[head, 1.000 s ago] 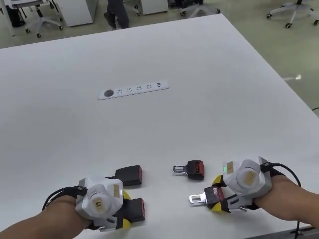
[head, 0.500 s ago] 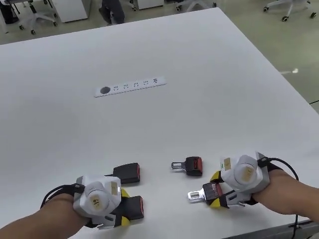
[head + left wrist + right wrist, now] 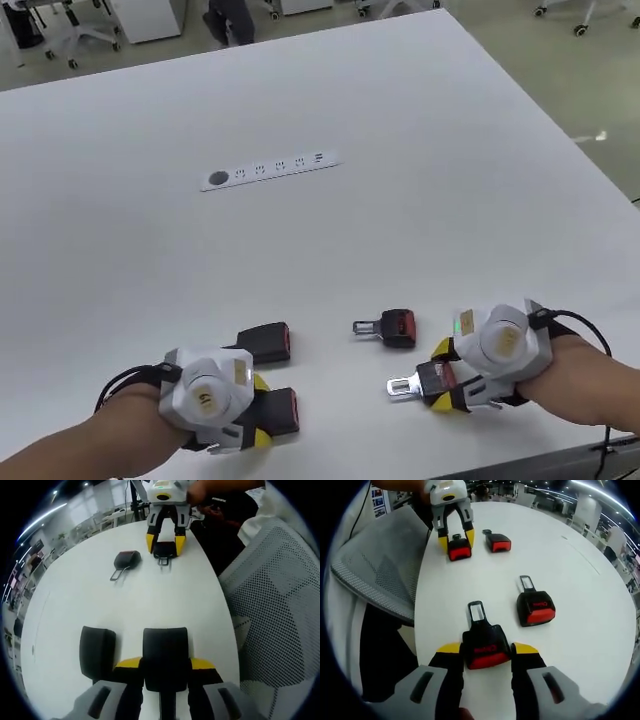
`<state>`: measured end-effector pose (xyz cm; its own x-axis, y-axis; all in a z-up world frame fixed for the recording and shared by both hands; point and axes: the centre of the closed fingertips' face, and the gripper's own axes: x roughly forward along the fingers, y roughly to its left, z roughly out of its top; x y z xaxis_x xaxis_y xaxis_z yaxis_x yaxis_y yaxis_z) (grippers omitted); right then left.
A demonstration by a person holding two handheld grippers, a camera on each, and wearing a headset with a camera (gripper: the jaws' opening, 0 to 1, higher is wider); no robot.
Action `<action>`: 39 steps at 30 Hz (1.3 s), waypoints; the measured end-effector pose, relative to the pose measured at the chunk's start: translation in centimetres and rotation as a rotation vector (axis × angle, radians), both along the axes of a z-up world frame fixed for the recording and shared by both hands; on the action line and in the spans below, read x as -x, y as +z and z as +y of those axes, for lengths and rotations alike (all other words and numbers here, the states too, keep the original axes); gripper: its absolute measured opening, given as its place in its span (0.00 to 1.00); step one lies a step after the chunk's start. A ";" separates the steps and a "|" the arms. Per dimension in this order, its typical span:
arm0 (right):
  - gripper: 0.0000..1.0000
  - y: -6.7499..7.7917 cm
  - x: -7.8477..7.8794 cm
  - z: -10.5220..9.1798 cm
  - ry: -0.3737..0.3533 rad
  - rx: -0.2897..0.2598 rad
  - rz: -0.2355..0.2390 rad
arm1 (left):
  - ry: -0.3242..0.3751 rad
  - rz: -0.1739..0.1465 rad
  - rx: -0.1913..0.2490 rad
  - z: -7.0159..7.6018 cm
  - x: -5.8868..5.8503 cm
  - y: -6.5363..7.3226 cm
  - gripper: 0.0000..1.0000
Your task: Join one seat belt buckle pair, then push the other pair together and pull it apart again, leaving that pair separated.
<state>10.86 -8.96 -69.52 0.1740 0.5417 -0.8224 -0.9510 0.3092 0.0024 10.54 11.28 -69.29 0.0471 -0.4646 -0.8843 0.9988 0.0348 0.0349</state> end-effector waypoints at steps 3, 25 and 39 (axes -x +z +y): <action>0.36 0.0 0.0 0.5 -0.011 0.002 -0.002 | 0.006 0.002 0.000 0.0 0.0 0.1 0.34; 0.36 0.3 0.4 10.6 -0.008 -0.095 -0.048 | 0.012 0.002 0.004 -0.3 0.3 0.5 0.34; 0.36 0.4 0.5 13.1 0.010 -0.040 -0.054 | 0.028 -0.003 -0.017 -0.3 0.3 0.5 0.34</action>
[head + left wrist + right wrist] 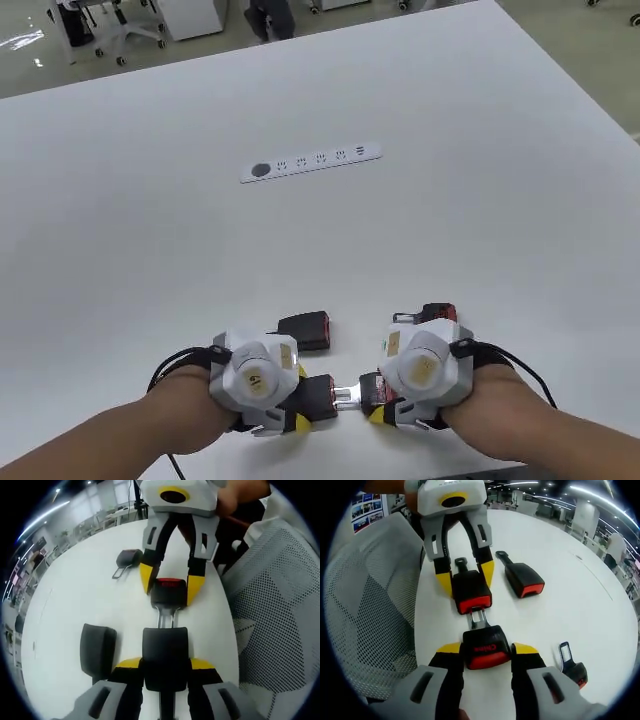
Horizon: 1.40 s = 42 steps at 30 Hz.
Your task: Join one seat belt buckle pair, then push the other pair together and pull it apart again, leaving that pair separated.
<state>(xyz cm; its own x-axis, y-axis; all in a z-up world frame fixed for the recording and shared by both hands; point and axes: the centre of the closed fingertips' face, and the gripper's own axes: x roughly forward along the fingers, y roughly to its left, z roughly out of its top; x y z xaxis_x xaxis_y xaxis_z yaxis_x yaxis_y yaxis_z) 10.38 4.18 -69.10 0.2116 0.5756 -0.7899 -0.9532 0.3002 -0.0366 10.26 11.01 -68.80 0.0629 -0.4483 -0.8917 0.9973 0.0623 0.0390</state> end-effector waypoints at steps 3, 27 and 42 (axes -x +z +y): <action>0.36 0.1 0.1 0.5 0.015 -0.005 -0.017 | -0.008 0.000 -0.013 0.0 0.0 0.0 0.34; 0.33 0.0 -0.1 2.3 0.008 -0.112 -0.011 | -0.056 0.018 -0.029 -0.2 0.2 0.1 0.32; 0.33 0.4 0.2 2.6 0.041 -0.068 -0.001 | -0.069 0.017 -0.033 0.0 0.1 -0.4 0.32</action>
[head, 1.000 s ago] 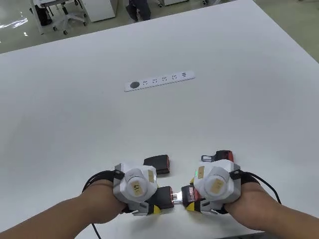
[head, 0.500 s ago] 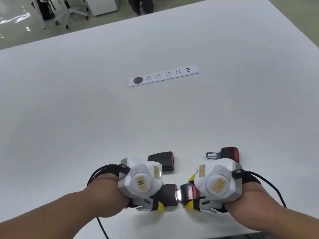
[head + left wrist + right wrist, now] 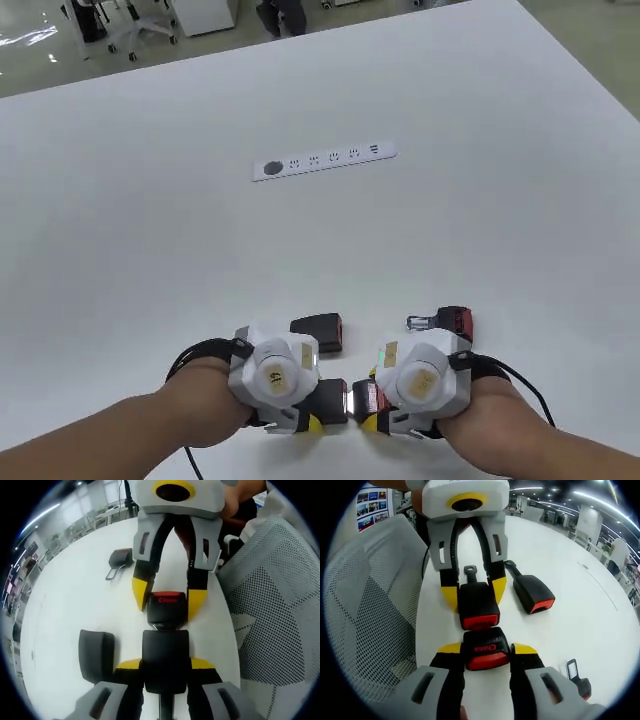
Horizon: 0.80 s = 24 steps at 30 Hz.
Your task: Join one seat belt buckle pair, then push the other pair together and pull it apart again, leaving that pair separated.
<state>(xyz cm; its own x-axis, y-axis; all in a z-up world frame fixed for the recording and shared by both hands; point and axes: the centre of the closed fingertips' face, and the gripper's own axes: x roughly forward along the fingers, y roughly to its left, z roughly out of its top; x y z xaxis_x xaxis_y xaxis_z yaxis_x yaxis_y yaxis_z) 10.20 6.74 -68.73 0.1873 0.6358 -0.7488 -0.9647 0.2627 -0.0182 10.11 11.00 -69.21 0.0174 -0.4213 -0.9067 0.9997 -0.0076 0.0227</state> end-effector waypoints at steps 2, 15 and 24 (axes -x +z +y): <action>0.33 0.1 0.0 -0.1 -0.008 -0.001 -0.005 | -0.004 0.001 0.006 0.1 -0.1 -0.1 0.33; 0.33 -0.5 -0.3 -0.4 0.065 0.060 -0.012 | 0.007 0.011 0.001 0.1 -0.6 -0.3 0.32; 0.33 -0.7 -0.1 -0.6 0.067 0.039 -0.010 | -0.003 0.013 -0.007 0.1 -0.7 -0.3 0.33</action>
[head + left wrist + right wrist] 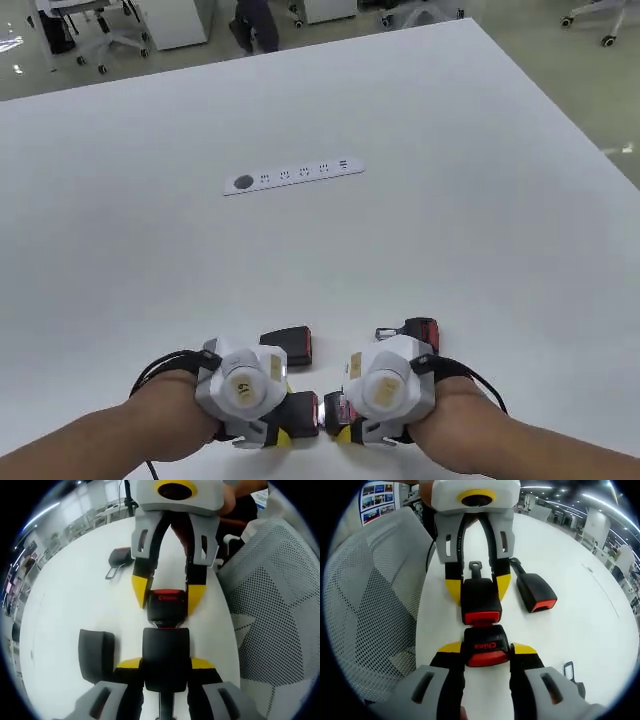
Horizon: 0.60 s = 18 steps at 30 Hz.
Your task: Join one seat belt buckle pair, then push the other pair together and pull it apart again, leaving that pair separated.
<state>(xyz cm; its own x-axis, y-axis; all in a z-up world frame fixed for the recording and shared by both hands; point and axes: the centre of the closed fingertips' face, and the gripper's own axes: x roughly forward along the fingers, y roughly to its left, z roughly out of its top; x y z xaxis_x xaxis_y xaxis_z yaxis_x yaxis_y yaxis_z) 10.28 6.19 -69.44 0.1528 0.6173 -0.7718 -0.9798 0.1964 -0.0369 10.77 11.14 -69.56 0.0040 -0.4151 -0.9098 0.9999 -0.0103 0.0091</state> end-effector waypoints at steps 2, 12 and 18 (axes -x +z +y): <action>0.33 0.0 0.0 0.0 0.010 0.000 0.002 | -0.002 -0.002 0.005 -0.1 0.1 0.2 0.33; 0.33 0.0 0.1 0.0 0.009 0.006 0.015 | 0.019 -0.002 0.006 -0.3 0.5 0.7 0.33; 0.34 0.3 0.2 -0.1 0.004 0.006 0.019 | 0.025 -0.004 -0.001 -0.3 0.6 0.8 0.33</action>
